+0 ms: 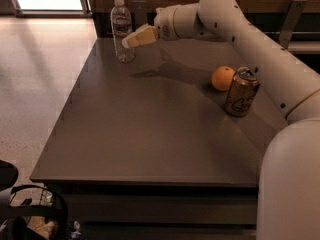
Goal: Pick water bottle
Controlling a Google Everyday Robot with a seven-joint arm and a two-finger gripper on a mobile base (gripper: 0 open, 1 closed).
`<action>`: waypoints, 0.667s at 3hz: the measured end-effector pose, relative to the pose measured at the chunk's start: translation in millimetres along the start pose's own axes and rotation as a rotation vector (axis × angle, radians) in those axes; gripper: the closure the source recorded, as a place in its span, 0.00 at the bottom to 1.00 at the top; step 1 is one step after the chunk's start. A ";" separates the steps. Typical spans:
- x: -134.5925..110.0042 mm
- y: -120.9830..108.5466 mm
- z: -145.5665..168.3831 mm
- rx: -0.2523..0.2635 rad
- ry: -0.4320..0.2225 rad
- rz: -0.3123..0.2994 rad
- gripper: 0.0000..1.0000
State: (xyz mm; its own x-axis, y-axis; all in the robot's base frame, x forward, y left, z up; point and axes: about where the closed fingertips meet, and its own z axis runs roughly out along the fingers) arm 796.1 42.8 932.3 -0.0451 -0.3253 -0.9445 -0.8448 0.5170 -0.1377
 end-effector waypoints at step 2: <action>3.2 -13.3 20.6 -0.023 -0.055 0.011 0.00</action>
Offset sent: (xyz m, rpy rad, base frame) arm 0.0320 0.0000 -0.0091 0.0629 -0.0134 0.0190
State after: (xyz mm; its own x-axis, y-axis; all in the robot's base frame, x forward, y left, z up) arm 818.2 51.2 925.0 -0.0259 -0.2753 -0.9610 -0.8565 0.5019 -0.1207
